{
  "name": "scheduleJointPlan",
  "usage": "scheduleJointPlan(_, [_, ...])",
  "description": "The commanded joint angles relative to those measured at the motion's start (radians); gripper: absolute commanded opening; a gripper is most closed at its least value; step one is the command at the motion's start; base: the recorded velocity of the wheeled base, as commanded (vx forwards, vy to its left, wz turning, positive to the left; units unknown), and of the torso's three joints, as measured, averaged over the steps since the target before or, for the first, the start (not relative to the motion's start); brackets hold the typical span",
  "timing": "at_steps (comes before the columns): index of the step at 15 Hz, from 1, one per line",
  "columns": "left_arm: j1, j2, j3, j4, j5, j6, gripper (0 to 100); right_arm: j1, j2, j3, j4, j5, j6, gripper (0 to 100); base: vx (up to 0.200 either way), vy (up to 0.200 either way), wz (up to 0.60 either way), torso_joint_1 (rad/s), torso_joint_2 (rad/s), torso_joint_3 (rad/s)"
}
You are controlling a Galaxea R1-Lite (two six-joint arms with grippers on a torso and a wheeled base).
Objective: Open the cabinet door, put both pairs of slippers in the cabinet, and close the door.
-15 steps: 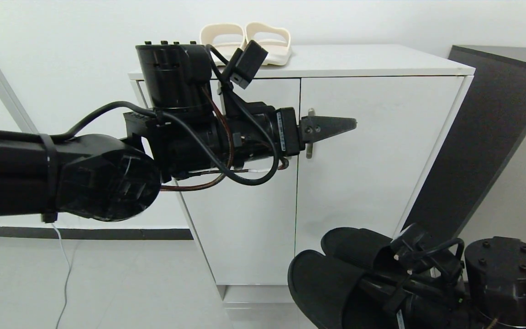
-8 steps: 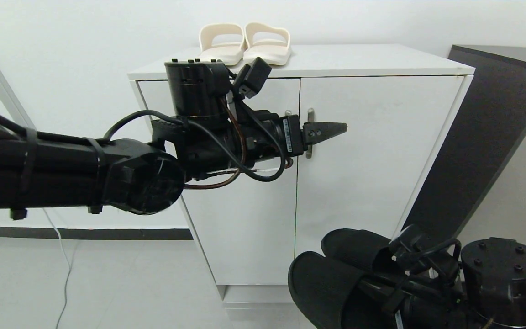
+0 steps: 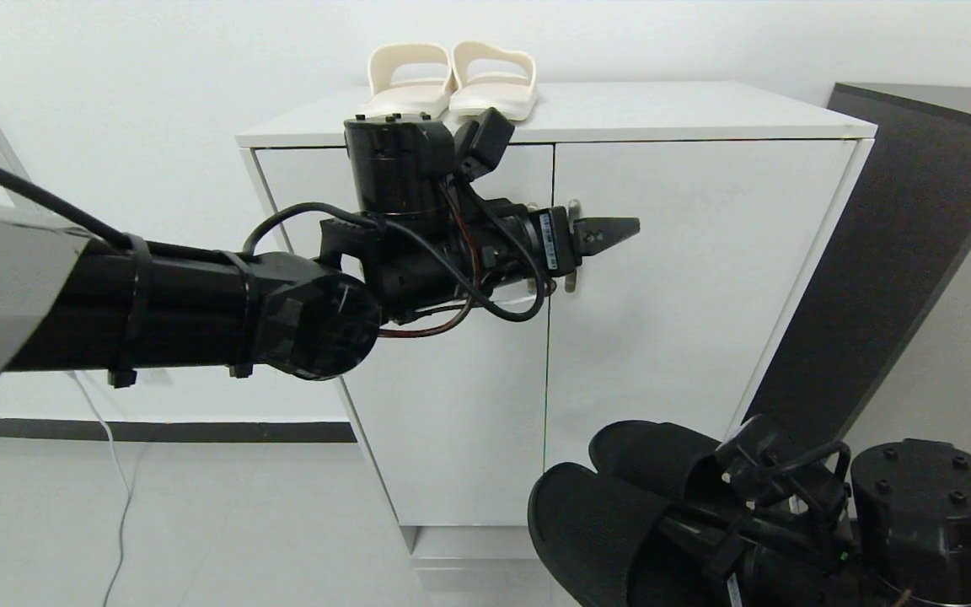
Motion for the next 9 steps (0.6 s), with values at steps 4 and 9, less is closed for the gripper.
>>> scheduleJointPlan(4, [0.003,0.06,-0.043,0.001,0.004,0.0,100,0.004,-0.003,0.001,-0.001,0.0,-0.002,0,0.0,0.0,0.0,0.0,0.0,0.0])
scheduleJointPlan(9, [0.003,0.064,-0.046,0.001,0.002,0.0,0,0.017,0.0,0.007,-0.009,0.001,-0.002,0,0.0,0.0,0.0,0.0,0.0,0.0])
